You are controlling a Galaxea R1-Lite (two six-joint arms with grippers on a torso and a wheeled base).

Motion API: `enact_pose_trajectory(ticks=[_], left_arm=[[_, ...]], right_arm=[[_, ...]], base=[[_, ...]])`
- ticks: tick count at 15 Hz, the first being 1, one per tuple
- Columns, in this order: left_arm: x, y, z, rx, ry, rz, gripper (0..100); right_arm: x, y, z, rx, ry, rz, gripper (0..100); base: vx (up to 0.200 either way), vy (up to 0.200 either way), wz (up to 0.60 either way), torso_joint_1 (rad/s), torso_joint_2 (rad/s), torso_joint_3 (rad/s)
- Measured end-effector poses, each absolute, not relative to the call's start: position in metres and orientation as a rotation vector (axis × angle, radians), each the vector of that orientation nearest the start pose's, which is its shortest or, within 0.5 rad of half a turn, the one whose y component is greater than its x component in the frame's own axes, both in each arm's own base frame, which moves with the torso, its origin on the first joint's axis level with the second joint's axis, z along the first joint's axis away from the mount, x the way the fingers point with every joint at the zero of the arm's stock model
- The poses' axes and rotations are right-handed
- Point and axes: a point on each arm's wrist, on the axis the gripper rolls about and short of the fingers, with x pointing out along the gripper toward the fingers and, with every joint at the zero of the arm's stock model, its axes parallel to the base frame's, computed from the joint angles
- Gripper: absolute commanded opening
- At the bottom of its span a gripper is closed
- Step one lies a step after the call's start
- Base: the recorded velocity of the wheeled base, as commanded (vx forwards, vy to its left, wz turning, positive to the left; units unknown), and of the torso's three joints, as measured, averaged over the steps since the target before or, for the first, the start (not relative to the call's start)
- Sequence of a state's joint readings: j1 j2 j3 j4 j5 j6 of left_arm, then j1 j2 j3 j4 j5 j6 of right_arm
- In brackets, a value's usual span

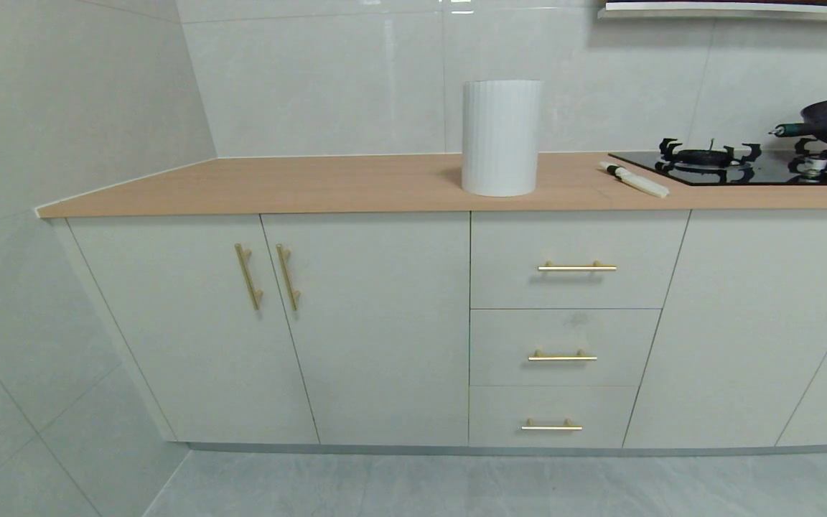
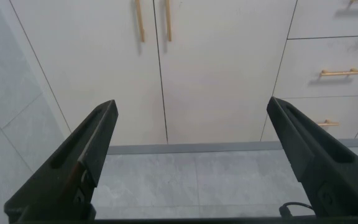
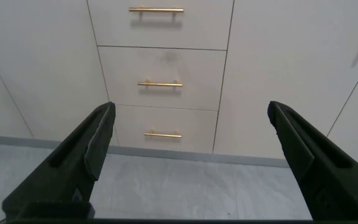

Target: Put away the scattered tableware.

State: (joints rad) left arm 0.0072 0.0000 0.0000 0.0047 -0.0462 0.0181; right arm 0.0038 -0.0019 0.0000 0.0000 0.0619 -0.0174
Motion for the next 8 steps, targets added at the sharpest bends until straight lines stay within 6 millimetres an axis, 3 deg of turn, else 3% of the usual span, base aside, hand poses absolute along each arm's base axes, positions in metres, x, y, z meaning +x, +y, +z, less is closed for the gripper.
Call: enact_pose_trajectory(ticks=[8], left_arm=[[-0.0228,-0.0012,0.0750,0.018,0.004,-0.039,100]], right_arm=[[-0.0230,0.0013,0.0753,-0.014,-0.001,0.067,100]], base=[[0.200,0.000,0.00,0.001,0.00,0.001]])
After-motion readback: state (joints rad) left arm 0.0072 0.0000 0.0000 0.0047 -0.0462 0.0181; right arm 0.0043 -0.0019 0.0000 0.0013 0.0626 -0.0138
